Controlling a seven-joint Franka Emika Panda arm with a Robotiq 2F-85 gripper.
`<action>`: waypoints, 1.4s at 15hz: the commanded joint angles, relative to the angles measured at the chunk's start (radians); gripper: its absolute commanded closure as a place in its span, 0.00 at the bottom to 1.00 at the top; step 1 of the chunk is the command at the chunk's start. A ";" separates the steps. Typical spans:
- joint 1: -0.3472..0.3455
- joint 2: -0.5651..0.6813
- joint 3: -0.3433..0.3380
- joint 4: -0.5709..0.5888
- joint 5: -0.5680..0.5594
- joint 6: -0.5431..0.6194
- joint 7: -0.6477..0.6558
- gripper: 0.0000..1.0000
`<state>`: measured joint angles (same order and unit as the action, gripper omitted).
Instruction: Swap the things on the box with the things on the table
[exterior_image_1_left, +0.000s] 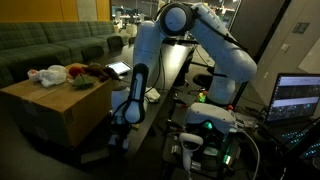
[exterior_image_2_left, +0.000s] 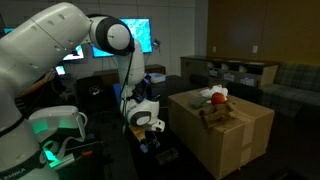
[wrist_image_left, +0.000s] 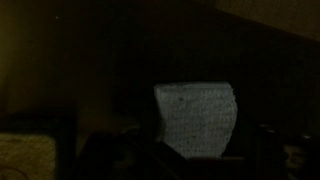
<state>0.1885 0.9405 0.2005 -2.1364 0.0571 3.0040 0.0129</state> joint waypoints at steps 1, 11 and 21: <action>-0.008 -0.007 0.005 0.013 -0.014 -0.039 -0.004 0.55; 0.001 -0.161 -0.004 -0.011 -0.027 -0.301 -0.014 0.98; 0.025 -0.455 -0.041 0.015 -0.035 -0.534 0.036 0.97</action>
<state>0.1930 0.5675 0.1840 -2.1234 0.0472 2.5135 0.0110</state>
